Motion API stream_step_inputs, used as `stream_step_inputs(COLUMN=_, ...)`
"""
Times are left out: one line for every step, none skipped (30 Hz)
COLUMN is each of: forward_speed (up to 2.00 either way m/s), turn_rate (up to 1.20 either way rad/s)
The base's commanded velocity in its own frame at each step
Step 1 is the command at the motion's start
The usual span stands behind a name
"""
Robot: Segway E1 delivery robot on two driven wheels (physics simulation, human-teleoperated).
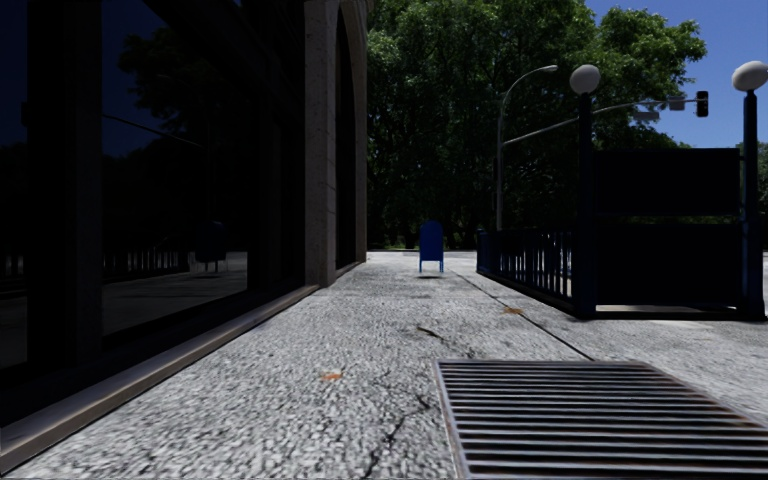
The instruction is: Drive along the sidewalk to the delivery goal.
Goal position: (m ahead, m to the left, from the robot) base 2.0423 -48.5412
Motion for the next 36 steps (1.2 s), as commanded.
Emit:
stream_step_inputs(forward_speed=2.00, turn_rate=0.00)
stream_step_inputs(forward_speed=2.00, turn_rate=0.00)
stream_step_inputs(forward_speed=2.00, turn_rate=0.00)
stream_step_inputs(forward_speed=2.00, turn_rate=0.00)
stream_step_inputs(forward_speed=2.00, turn_rate=0.00)
stream_step_inputs(forward_speed=2.00, turn_rate=0.00)
stream_step_inputs(forward_speed=2.00, turn_rate=0.00)
stream_step_inputs(forward_speed=2.00, turn_rate=0.00)
stream_step_inputs(forward_speed=2.00, turn_rate=0.00)
stream_step_inputs(forward_speed=2.00, turn_rate=0.00)
stream_step_inputs(forward_speed=2.00, turn_rate=0.00)
stream_step_inputs(forward_speed=2.00, turn_rate=0.00)
stream_step_inputs(forward_speed=2.00, turn_rate=0.00)
stream_step_inputs(forward_speed=2.00, turn_rate=0.00)
stream_step_inputs(forward_speed=2.00, turn_rate=0.00)
stream_step_inputs(forward_speed=2.00, turn_rate=0.00)
stream_step_inputs(forward_speed=2.00, turn_rate=0.00)
stream_step_inputs(forward_speed=2.00, turn_rate=0.00)
stream_step_inputs(forward_speed=2.00, turn_rate=0.00)
stream_step_inputs(forward_speed=2.00, turn_rate=0.00)
stream_step_inputs(forward_speed=2.00, turn_rate=0.00)
stream_step_inputs(forward_speed=2.00, turn_rate=0.00)
stream_step_inputs(forward_speed=2.00, turn_rate=0.00)
stream_step_inputs(forward_speed=2.00, turn_rate=0.00)
stream_step_inputs(forward_speed=2.00, turn_rate=0.00)
stream_step_inputs(forward_speed=2.00, turn_rate=0.00)
stream_step_inputs(forward_speed=2.00, turn_rate=0.00)
stream_step_inputs(forward_speed=2.00, turn_rate=0.00)
stream_step_inputs(forward_speed=2.00, turn_rate=0.00)
stream_step_inputs(forward_speed=2.00, turn_rate=0.00)
stream_step_inputs(forward_speed=2.00, turn_rate=0.00)
stream_step_inputs(forward_speed=2.00, turn_rate=0.00)
stream_step_inputs(forward_speed=2.00, turn_rate=0.00)
stream_step_inputs(forward_speed=2.00, turn_rate=0.00)
stream_step_inputs(forward_speed=2.00, turn_rate=0.00)
stream_step_inputs(forward_speed=2.00, turn_rate=0.00)
